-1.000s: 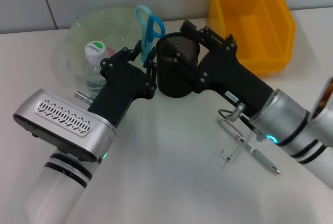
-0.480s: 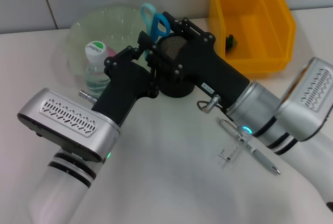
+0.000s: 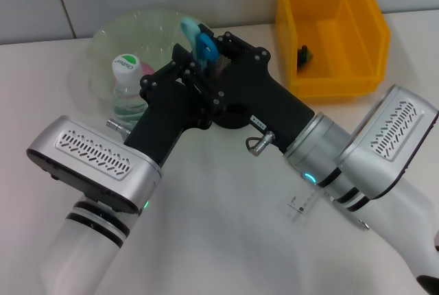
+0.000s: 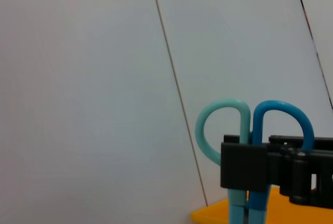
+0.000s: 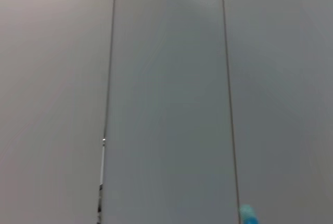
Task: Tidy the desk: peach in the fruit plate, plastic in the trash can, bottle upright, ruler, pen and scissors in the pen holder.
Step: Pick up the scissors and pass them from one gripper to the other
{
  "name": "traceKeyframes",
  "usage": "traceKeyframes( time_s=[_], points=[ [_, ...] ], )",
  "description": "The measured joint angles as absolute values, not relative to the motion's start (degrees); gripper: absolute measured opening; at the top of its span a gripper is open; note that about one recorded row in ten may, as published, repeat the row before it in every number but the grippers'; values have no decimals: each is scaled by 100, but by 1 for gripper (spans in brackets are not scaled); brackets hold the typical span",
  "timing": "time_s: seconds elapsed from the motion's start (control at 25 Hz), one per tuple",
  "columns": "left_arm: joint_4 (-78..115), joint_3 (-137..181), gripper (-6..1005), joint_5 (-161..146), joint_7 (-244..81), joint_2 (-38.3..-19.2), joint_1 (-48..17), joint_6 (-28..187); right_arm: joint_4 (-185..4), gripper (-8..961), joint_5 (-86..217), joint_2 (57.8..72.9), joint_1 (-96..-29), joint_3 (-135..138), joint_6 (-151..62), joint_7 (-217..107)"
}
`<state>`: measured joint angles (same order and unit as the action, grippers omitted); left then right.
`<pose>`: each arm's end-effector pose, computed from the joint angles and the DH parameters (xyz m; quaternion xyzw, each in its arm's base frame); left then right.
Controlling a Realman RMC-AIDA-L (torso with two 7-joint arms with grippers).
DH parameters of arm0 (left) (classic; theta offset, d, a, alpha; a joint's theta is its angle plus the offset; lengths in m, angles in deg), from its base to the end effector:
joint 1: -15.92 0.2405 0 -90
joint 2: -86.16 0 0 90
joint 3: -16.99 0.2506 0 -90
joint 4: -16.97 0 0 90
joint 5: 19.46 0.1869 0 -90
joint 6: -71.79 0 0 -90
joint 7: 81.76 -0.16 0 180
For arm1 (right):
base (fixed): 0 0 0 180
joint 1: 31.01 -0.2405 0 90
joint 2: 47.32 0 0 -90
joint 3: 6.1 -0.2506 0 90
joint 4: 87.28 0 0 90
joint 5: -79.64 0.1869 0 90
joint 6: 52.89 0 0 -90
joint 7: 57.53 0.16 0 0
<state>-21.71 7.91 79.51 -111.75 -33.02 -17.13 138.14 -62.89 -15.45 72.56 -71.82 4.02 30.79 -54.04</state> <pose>-0.1622 0.3090 -0.1010 -0.8029 -0.0605 -0.3134 0.5034 0.1455 0.3091 -0.0814 -0.7990 0.0811 0.4707 0.3653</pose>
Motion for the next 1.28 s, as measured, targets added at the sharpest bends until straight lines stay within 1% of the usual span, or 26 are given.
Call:
traceKeyframes(
  time_s=[0.12,0.36,0.56,0.8,0.88,1.28],
  points=[
    [-2178,793,220,7951,-11177,-3302,-1701,13814,-6271,452,-1602,7256,-7116,287,3059,-5459],
    [-2206,807,219,7951,-11186,-3302,-1695,13814,-6268,408,-1607,7255,-7074,243,3052,-5469],
    [-2225,791,218,8014,-11188,-3302,-1688,13814,-6265,410,-1612,7255,-7066,228,3051,-5471],
    [-2231,802,219,8014,-11191,-3301,-1723,13814,-6259,236,-1614,7255,-7063,190,3052,-5489],
    [-2232,810,220,8013,-11191,-3301,-1734,13814,-6258,132,-1614,7255,-7064,149,3051,-5488],
    [-2172,748,225,8630,-11107,-3300,-1701,13743,-6259,131,-1613,7255,-7097,130,3071,-5482]
  ],
)
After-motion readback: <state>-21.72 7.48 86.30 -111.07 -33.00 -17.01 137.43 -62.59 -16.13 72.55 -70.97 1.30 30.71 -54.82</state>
